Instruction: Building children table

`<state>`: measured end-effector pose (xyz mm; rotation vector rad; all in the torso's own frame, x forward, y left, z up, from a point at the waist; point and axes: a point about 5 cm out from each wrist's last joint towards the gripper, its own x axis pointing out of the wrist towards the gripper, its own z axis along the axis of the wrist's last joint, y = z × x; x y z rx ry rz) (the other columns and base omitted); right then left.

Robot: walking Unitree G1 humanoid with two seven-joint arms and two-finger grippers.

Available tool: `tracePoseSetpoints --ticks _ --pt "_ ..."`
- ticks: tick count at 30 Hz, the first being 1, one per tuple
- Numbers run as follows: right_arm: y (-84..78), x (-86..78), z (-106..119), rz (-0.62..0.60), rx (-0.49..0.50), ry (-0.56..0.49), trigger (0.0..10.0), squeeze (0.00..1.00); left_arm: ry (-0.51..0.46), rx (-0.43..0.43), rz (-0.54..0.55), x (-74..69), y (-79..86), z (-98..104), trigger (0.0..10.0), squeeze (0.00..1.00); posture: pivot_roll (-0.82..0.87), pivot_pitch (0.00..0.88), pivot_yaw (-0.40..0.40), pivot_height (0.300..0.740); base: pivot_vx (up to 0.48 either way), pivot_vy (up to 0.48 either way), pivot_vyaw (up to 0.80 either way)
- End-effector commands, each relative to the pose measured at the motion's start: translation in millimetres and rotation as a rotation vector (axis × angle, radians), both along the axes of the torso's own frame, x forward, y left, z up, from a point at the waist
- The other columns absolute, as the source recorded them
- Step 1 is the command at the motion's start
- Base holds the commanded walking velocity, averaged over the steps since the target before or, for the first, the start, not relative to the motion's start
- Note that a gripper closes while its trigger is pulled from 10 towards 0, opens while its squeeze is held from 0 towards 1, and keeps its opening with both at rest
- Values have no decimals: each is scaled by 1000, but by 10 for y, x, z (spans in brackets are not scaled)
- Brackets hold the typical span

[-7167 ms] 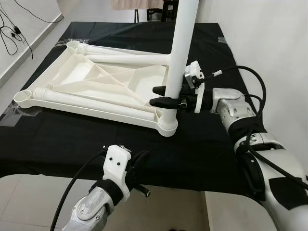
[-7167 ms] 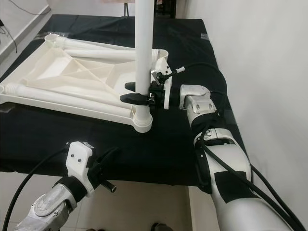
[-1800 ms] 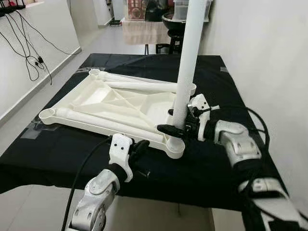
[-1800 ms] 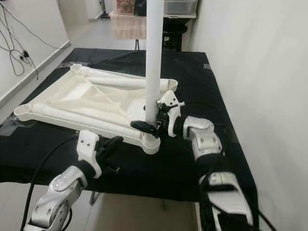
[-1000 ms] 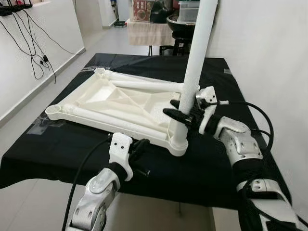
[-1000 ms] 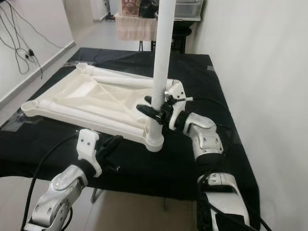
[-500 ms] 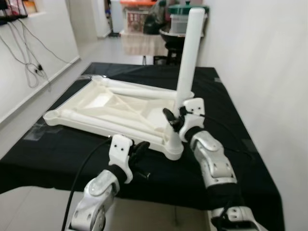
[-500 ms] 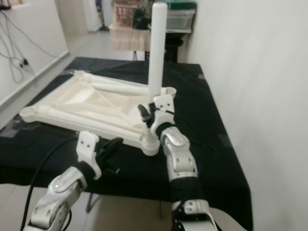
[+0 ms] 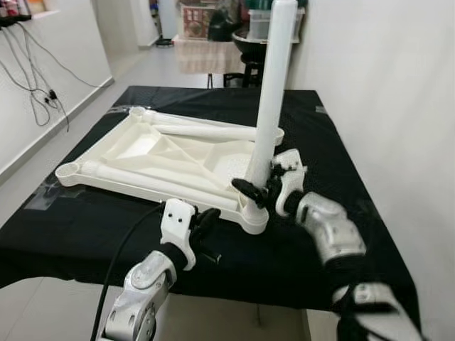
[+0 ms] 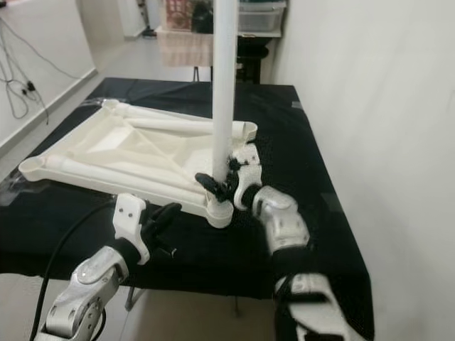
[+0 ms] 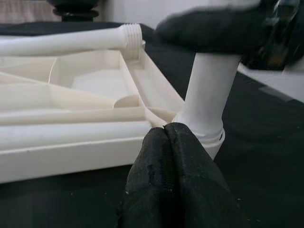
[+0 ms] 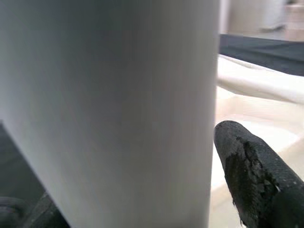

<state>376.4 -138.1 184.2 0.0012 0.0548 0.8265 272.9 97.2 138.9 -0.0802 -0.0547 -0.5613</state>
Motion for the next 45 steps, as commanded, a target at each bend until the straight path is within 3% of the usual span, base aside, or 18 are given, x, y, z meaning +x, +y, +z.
tracePoseSetpoints --ticks 1,7,8,20,26,27,28,29,30,31,32,33,35,42,43,44,45 --pt "51 -7 -59 58 -6 22 10000 0 9 8 3 -4 -1 -42 10000 0 3 9 -36 740 0 0 0" --pt "51 52 43 162 -2 58 10000 0 8 9 4 -14 -9 -46 10000 0 18 5 -47 740 0 0 0" --pt "45 64 59 178 3 66 0 0 8 10 5 -18 -11 -46 10000 0 21 6 -50 740 0 0 0" --pt "-66 69 1 179 28 96 0 0 9 5 4 -34 -12 -38 10000 0 12 17 -41 740 0 0 0" --pt "-191 47 -138 48 -3 91 0 0 9 -5 5 -46 -13 -24 10000 0 -18 41 -38 740 0 0 0" --pt "-217 47 -285 -140 -46 140 0 0 9 -6 4 -53 -10 -23 10000 0 -15 43 -46 740 0 0 0" --pt "-217 47 -285 -140 -46 140 0 0 9 -6 4 -53 -10 -23 10000 0 -15 43 -46 740 0 0 0" --pt "-211 -12 -481 -480 -21 234 0 0 9 -7 4 -52 2 -18 10000 0 -26 46 -42 740 0 0 0" --pt "-262 -118 -620 -735 -19 319 0 0 9 -7 5 -50 11 -12 10000 0 -26 50 -38 740 0 0 0" --pt "-262 -118 -620 -735 -19 319 0 0 9 -7 5 -50 11 -12 10000 0 -26 50 -38 740 0 0 0" --pt "-83 -319 -722 -748 -56 327 0 0 11 -8 3 -44 20 -15 10000 0 -35 53 -16 740 0 0 0" --pt "29 -384 -699 -697 -73 290 0 0 12 -7 0 -34 19 -19 10000 0 -49 41 -16 740 0 0 0" --pt "94 -347 -646 -615 -97 241 0 0 18 -13 -3 -18 19 -25 10000 0 -43 40 -20 740 0 0 0" --pt "70 -131 -516 -585 -96 194 0 0 7 -16 22 -7 26 -17 10000 0 -28 36 -41 740 0 0 0" --pt "51 -101 -482 -589 -107 183 1961 0 6 -16 22 -6 26 -17 10000 0 -28 36 -41 740 0 0 0" --pt "38 -83 -460 -594 -114 176 1961 0 6 -16 22 -5 25 -16 10000 0 -28 36 -41 740 0 0 0" --pt "31 -51 -428 -565 -110 161 10000 0 9 -17 17 -5 21 -18 10000 0 -33 35 -40 740 0 0 0"
